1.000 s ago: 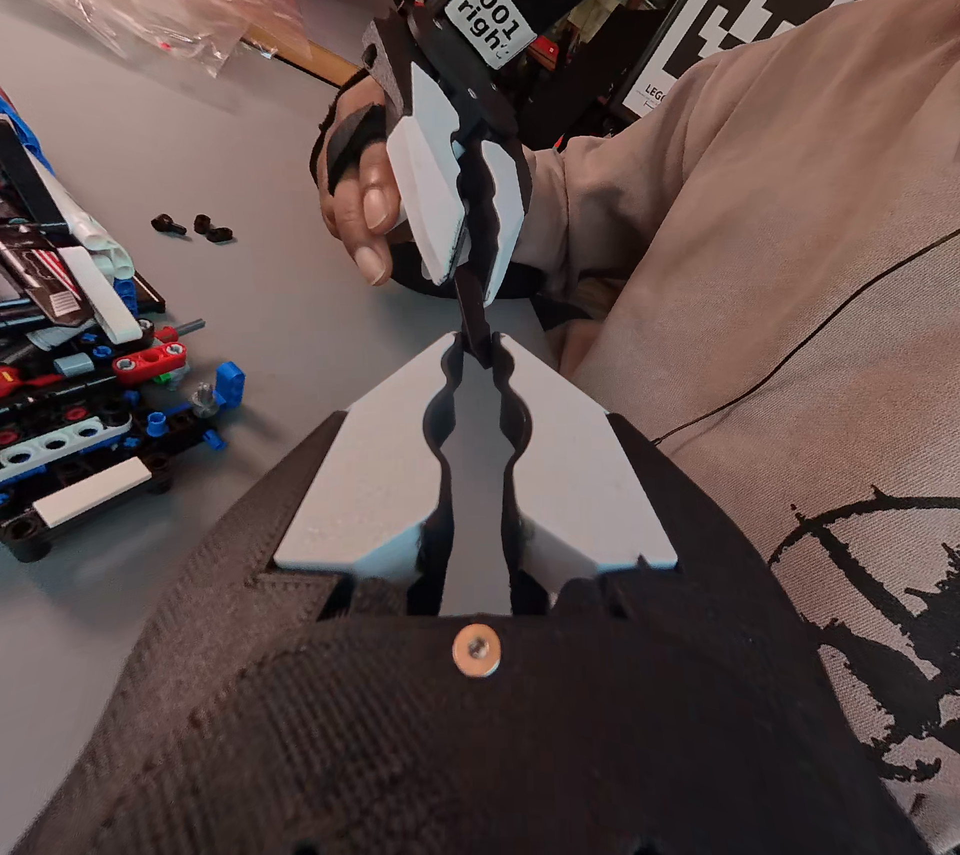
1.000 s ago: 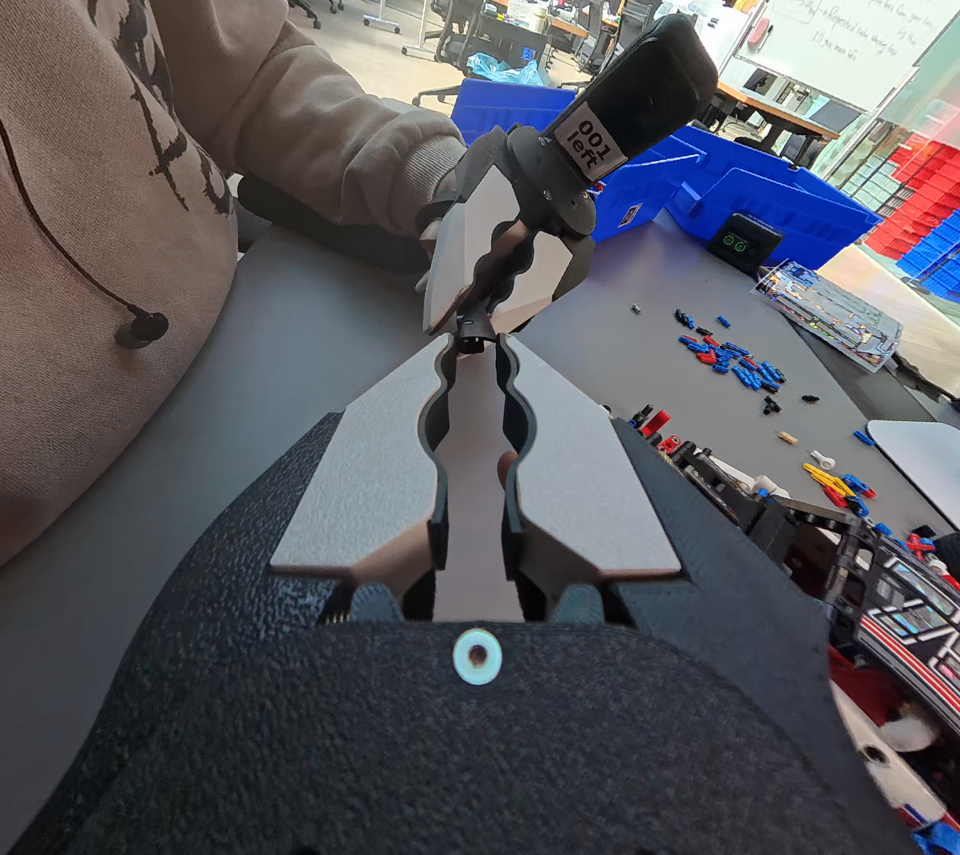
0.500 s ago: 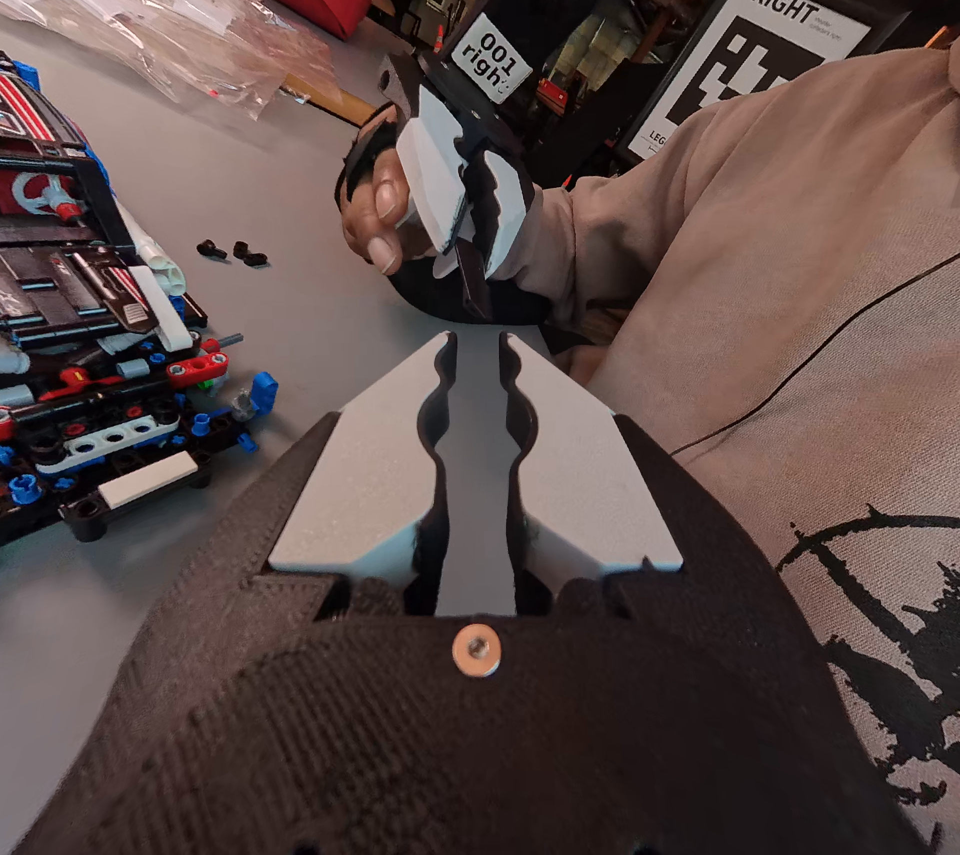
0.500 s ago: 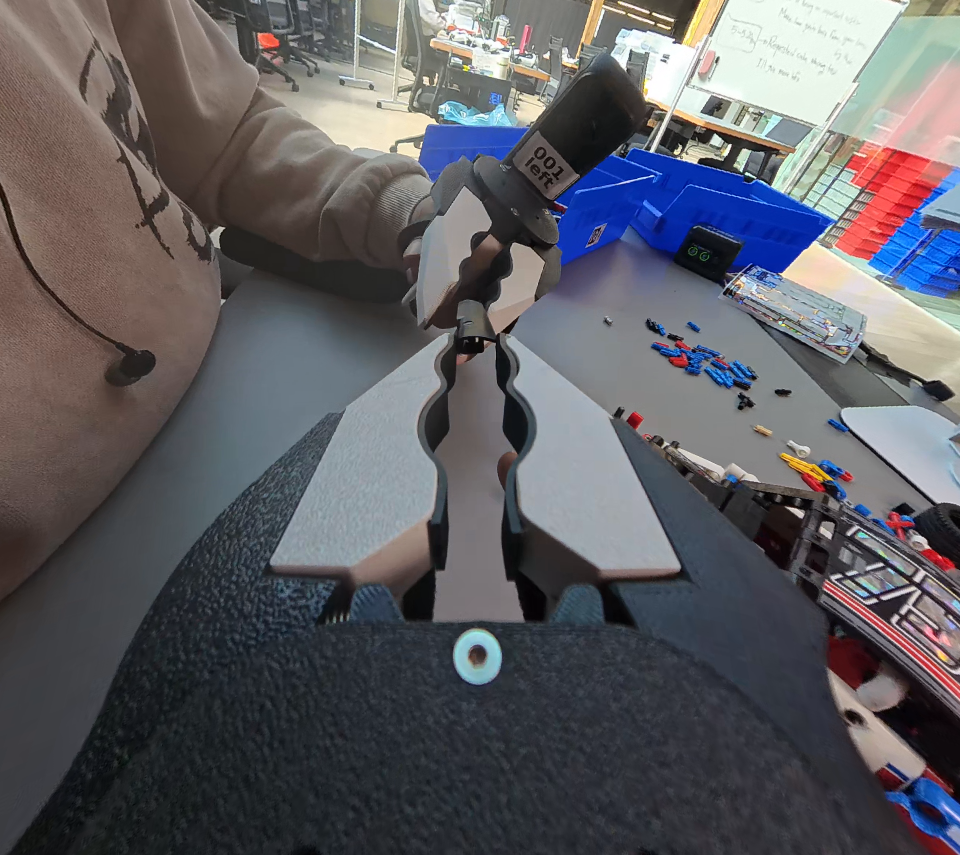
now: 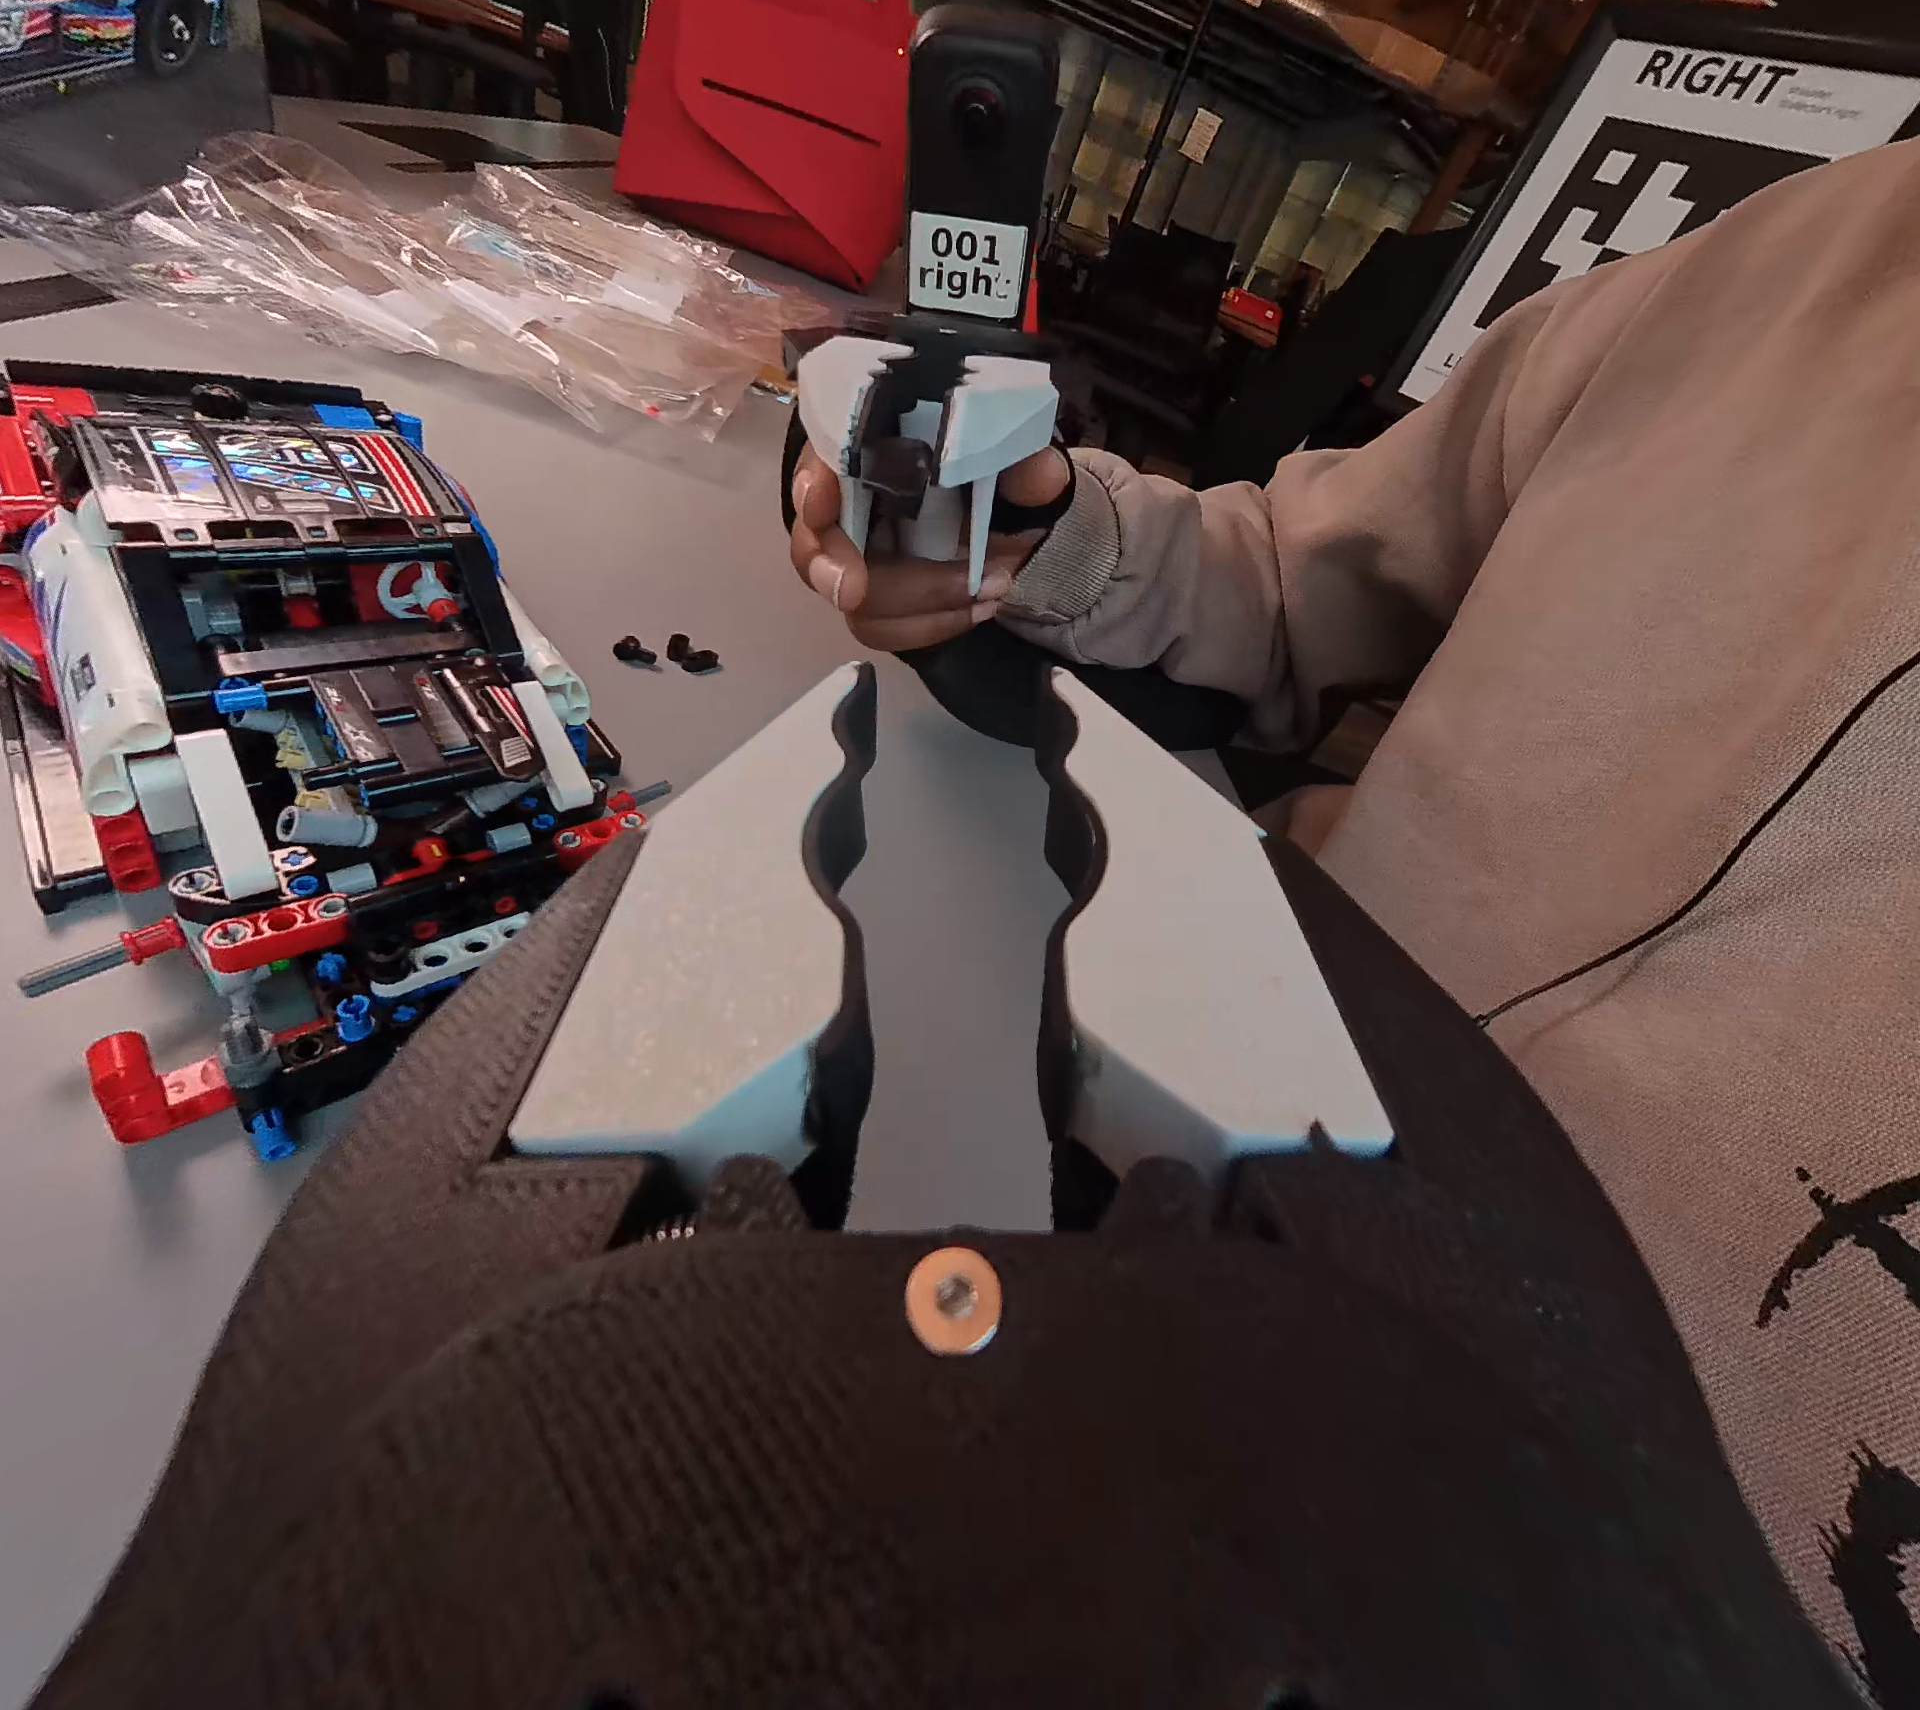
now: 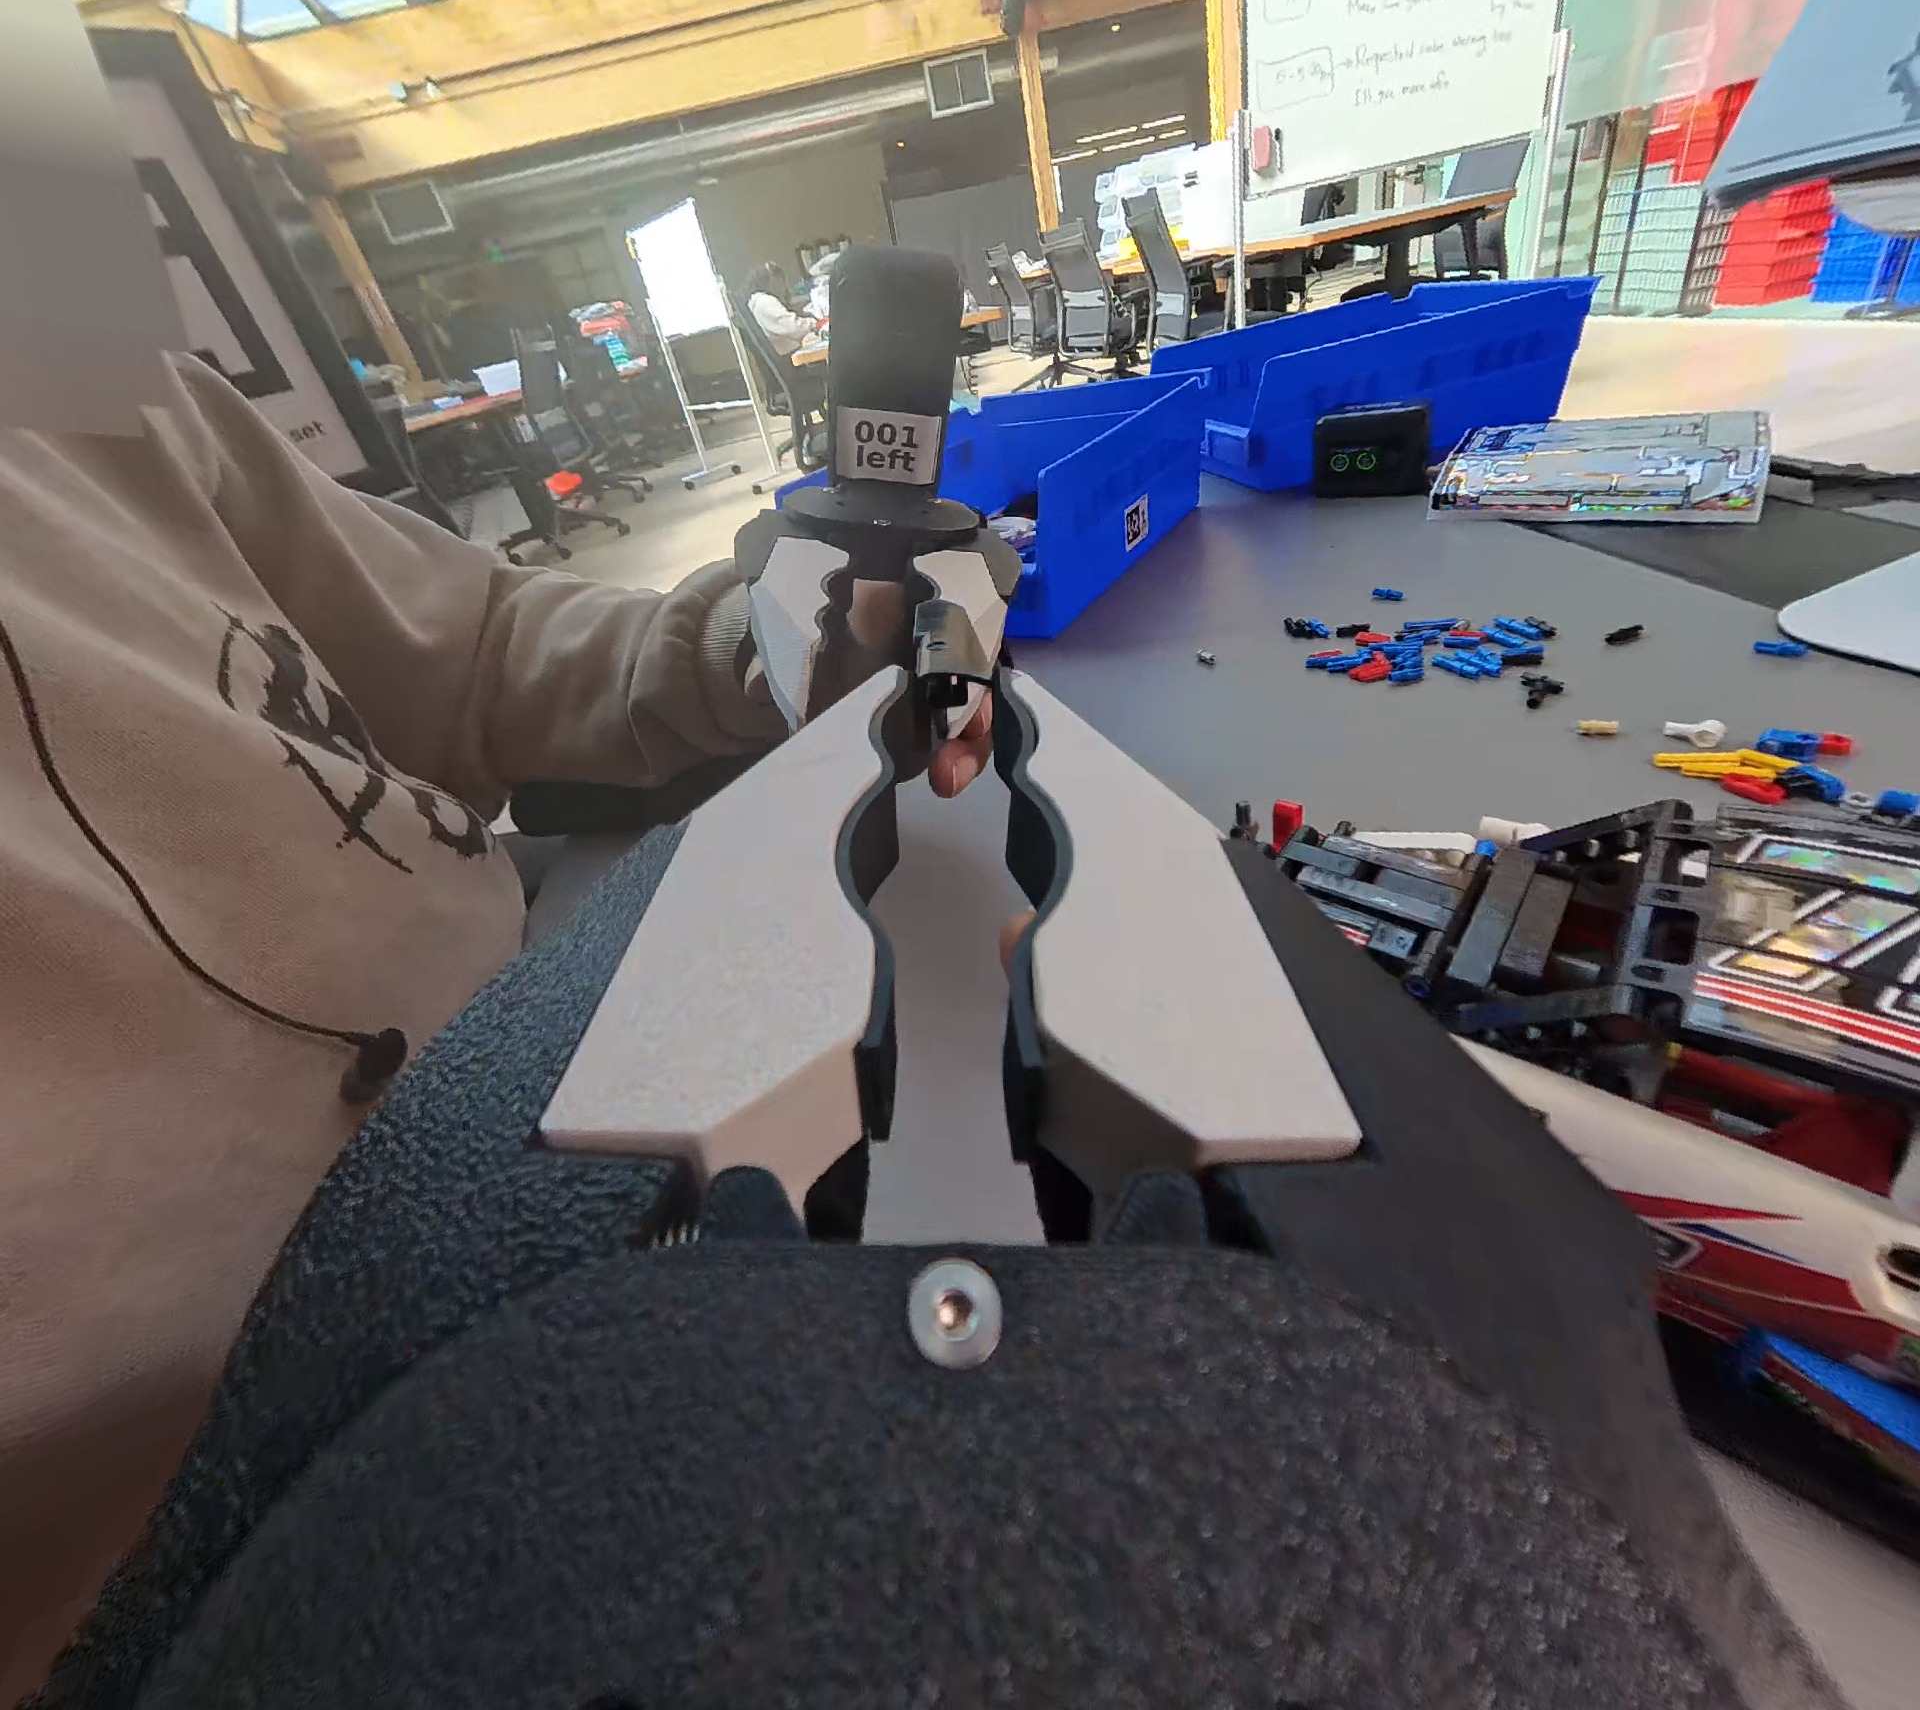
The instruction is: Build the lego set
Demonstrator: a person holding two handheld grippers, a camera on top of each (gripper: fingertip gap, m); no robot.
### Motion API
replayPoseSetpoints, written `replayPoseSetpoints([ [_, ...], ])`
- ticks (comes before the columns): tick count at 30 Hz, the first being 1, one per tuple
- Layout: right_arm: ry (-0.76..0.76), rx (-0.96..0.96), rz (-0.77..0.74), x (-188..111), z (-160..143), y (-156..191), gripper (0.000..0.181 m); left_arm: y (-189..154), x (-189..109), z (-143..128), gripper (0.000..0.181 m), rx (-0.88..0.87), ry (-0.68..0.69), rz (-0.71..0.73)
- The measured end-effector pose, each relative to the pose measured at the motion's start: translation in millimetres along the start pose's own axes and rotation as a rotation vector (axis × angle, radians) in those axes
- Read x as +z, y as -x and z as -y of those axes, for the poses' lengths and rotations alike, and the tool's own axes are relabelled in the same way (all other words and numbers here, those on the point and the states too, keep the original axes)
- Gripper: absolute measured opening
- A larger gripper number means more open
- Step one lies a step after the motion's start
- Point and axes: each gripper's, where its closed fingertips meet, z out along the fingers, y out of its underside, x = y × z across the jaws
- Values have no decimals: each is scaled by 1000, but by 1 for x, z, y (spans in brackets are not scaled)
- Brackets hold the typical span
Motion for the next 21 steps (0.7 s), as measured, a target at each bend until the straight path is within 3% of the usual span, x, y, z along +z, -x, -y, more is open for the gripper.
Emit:
replayPoseSetpoints([
  [4, 2, 18, 7, 1, -2, 0, 13, 0, 1, 2, 28, 1, -12, 8],
  [11, 96, -183, 9, 10, -20, 12, 13, -1, 1, 5, 27, -50, -37, -10],
  [21, 139, -228, 15, 12, -29, 15, 13, 1, 4, -2, 9, 18, 13, 36],
])
